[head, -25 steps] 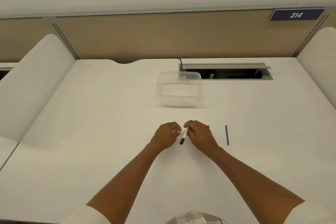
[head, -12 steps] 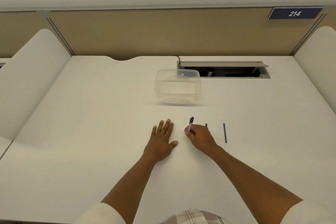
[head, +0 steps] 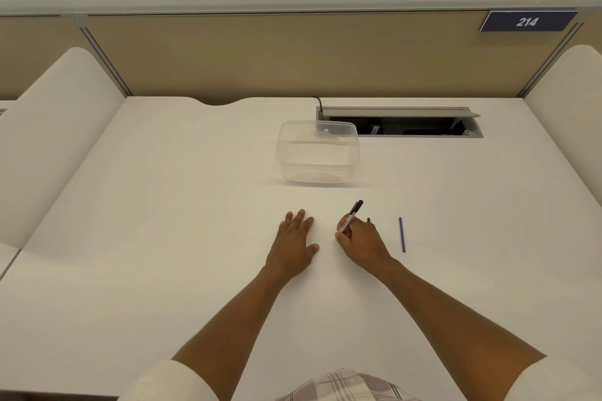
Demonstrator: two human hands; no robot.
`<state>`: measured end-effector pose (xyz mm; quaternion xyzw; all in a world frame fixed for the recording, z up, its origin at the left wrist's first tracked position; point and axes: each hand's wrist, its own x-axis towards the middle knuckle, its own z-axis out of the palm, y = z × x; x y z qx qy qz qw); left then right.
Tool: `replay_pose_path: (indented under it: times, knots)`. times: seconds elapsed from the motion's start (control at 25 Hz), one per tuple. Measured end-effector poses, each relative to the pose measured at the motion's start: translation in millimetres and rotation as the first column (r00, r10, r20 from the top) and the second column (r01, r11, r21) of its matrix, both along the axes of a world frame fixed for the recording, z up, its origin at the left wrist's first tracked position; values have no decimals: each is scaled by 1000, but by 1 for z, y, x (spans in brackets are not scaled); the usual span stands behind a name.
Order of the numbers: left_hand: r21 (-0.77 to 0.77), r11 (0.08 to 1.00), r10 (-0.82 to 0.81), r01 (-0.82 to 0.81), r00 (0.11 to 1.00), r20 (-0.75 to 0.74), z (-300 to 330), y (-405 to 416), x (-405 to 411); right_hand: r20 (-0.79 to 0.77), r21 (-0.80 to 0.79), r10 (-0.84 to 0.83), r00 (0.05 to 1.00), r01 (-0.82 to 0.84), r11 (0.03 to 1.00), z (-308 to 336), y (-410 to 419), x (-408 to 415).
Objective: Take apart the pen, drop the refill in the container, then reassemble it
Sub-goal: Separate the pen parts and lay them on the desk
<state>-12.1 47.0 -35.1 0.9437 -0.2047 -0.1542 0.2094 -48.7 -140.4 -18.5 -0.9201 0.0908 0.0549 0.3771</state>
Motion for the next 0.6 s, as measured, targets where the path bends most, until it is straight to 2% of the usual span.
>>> replay_pose_path:
  times: [0.16, 0.28, 0.6]
  knots:
    - [-132, 991, -3, 0, 1000, -24, 0, -15, 1, -32, 14, -10, 999, 10, 1000, 4, -4, 0]
    - [-176, 984, -37, 26, 998, -57, 2, -27, -3, -27, 46, -19, 999, 20, 999, 6, -7, 0]
    - [-156, 986, 45, -51, 998, -37, 14, -36, -5, -48, 88, -41, 998, 45, 995, 12, -7, -5]
